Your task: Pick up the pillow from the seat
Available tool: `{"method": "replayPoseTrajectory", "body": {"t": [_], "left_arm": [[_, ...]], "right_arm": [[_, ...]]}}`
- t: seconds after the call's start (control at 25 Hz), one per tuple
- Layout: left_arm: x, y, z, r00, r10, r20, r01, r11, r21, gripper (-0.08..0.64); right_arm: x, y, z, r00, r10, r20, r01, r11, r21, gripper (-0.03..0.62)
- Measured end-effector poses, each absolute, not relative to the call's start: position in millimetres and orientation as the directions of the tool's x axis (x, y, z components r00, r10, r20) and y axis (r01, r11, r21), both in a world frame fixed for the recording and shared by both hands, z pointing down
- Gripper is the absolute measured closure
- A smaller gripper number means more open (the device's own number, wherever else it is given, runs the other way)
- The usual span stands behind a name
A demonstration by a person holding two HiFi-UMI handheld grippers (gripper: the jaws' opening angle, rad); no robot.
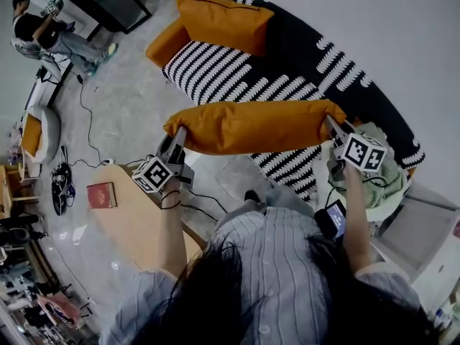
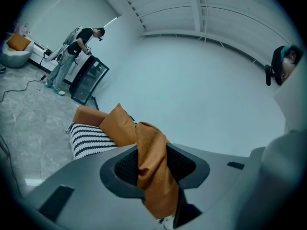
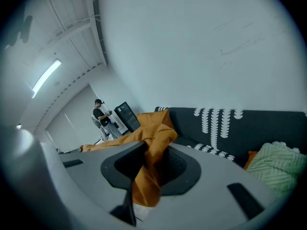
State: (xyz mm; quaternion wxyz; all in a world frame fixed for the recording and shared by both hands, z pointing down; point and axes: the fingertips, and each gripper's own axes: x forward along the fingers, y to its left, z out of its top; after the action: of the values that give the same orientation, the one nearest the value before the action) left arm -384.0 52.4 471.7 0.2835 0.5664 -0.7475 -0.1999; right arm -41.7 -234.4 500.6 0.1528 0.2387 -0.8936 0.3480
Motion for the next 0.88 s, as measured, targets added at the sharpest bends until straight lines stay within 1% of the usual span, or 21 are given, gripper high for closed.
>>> {"method": "replayPoseTrajectory", "body": {"t": [0.56,0.88], "left_arm": [[-377,200,490,-0.211,-0.958,0.193,-0.701,0.286,0.654,0.4],[-370,263,503,-0.223,-0.955,0.195,-0.678,0.296,0.672,0.4]], "right_arm": [[-49,-105,501,-0.828,-0.286,0.482,-0.533,0.668,-0.519,0.499],[-45,-47,503,-0.816,-0.279,0.506,-0.541,0.677,-0.499,0.499]]}}
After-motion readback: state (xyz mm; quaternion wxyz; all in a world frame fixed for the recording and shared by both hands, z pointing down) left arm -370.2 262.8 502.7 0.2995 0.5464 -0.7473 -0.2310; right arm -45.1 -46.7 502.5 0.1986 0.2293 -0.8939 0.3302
